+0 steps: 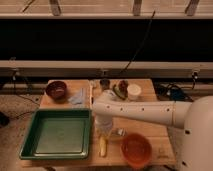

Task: Place banana in red bowl

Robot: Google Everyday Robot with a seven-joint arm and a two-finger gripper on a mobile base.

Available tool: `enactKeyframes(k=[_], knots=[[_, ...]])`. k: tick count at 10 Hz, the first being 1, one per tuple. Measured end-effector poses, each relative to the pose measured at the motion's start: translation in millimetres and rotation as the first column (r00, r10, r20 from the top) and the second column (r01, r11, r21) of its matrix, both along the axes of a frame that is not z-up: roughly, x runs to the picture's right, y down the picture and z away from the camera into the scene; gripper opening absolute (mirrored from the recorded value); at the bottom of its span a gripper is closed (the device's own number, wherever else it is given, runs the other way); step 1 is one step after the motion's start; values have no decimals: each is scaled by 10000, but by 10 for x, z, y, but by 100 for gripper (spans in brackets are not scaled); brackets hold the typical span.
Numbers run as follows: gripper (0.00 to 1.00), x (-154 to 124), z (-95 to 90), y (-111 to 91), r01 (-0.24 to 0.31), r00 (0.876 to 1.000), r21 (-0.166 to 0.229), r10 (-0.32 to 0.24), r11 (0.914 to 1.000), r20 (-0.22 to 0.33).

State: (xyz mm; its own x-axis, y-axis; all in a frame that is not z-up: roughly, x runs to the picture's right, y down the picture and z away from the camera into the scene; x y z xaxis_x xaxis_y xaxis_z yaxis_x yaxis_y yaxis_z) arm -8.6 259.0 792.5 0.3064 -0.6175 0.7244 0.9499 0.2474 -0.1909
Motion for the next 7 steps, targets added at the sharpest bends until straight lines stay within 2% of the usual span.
enactKeyframes(k=[3,7], knots=[[0,116,-212,-292,-420,9991,497,420,9979,20],[0,435,-369,-583,-1065,9940,1009,1083,9892,-123]])
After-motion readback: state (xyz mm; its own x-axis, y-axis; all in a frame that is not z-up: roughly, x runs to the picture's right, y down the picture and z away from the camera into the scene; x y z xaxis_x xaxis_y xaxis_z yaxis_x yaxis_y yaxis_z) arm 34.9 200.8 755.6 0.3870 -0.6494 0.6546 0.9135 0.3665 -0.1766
